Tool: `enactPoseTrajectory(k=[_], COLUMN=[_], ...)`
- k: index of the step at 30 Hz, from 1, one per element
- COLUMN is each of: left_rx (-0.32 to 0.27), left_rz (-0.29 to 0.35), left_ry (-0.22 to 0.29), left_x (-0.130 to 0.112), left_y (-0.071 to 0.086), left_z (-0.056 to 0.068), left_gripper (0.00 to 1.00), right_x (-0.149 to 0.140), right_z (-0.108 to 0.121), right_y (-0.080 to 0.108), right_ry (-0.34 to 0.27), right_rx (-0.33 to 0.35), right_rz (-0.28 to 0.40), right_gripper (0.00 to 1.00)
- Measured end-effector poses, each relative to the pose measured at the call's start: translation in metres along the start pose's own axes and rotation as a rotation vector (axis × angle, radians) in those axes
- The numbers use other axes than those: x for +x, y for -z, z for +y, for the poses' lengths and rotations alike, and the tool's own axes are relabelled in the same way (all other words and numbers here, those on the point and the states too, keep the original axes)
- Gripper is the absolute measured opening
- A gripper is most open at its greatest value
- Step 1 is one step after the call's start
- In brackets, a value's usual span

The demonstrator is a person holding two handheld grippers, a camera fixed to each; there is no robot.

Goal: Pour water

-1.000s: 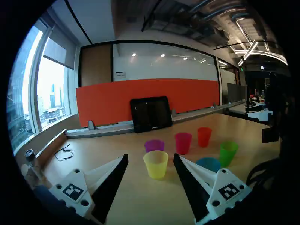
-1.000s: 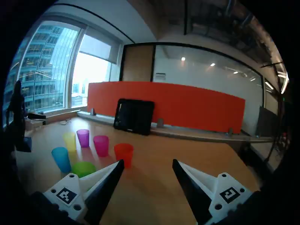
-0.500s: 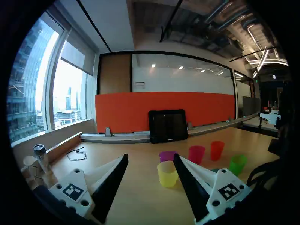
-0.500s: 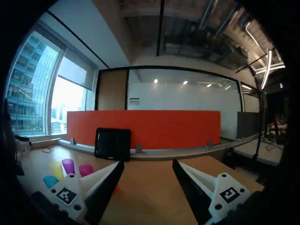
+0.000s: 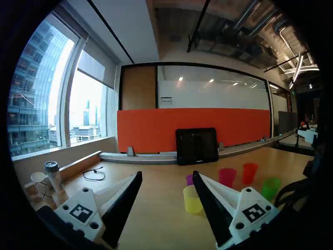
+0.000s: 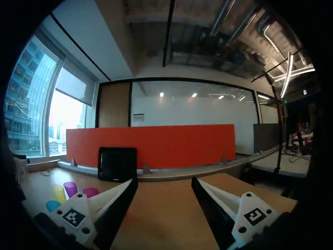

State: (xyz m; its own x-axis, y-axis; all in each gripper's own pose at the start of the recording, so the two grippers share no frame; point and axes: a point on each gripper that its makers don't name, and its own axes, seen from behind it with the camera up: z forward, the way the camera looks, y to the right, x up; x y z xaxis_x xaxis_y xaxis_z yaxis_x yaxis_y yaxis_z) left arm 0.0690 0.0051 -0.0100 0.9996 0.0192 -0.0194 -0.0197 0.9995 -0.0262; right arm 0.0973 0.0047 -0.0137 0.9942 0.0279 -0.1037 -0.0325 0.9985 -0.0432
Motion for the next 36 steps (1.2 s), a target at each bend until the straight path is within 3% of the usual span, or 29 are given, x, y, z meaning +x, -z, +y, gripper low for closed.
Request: enactPoseTrajectory(k=[12,21,36], left_rx=[0.055,0.045,0.032], left_rz=[0.010,0.003,-0.009], left_ry=[-0.026,-0.012,0.007], left_x=[-0.011,-0.030,-0.054], left_y=[-0.002,-0.004,-0.007], left_z=[-0.002,0.005,-0.003], left_gripper=[0.89,0.89,0.89], right_x=[0.002,0.003,-0.002], right_z=[0.003,0.001,-0.002], right_y=[0.007,0.010,0.013], right_ry=[0.014,0.017,0.016], right_rx=[-0.011,-0.010,-0.015], right_rz=[-0.003,-0.006,-0.019], right_gripper=[0.99,1.00,0.99])
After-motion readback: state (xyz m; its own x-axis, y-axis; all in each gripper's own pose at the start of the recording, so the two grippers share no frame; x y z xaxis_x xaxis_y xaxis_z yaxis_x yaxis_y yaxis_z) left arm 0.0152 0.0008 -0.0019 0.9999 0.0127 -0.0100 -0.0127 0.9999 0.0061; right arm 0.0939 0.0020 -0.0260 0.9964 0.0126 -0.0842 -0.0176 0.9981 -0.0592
